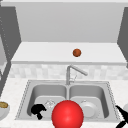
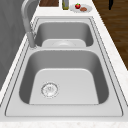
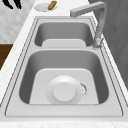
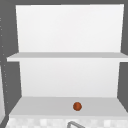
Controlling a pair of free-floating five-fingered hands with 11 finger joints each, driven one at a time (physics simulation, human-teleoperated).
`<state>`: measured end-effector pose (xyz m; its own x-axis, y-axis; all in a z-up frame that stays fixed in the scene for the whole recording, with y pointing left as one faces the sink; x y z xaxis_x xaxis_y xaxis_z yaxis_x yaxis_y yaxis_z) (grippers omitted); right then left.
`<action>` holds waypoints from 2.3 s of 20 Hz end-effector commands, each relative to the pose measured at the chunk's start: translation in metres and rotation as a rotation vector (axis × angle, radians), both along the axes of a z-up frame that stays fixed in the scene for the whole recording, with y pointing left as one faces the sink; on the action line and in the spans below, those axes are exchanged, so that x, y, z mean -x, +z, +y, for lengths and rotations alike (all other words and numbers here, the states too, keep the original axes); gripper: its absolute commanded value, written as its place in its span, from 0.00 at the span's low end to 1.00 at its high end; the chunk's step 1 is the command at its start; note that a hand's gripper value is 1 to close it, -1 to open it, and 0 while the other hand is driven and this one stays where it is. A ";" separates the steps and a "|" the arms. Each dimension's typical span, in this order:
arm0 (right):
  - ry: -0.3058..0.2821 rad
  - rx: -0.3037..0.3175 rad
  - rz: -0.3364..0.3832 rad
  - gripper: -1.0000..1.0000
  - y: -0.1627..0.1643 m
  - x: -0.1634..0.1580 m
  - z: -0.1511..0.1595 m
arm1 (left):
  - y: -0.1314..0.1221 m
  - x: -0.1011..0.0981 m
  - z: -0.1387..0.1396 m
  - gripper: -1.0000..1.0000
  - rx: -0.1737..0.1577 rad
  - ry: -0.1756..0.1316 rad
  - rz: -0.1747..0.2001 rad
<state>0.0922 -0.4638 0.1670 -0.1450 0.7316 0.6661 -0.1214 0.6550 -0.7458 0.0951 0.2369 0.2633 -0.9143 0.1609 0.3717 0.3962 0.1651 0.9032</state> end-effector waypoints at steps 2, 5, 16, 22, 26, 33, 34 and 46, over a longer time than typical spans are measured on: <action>-0.020 0.142 0.033 0.00 0.008 -0.004 0.012 | 0.000 0.000 0.000 0.50 0.000 0.000 0.000; -0.030 0.195 0.037 0.00 0.013 -0.008 0.019 | 0.000 0.000 0.000 0.50 0.000 0.000 0.000; -0.048 0.367 0.039 0.00 0.035 -0.022 0.044 | 0.000 0.000 0.000 0.50 0.000 0.000 0.000; -0.050 0.441 0.047 0.00 0.042 -0.025 0.056 | 0.000 0.000 0.000 0.50 0.000 0.000 0.000; -0.054 0.493 0.029 0.00 0.050 -0.025 0.062 | 0.000 0.000 0.000 0.50 0.000 0.000 0.000; -0.034 0.421 0.026 0.00 0.053 -0.025 0.064 | 0.000 0.000 0.000 0.50 0.000 0.000 0.000; -0.033 0.420 0.025 0.00 0.053 -0.025 0.065 | 0.000 0.000 0.000 0.50 0.000 0.000 0.000; 0.029 0.464 0.065 0.00 0.091 -0.019 0.031 | 0.000 0.000 0.000 0.50 0.000 0.000 0.000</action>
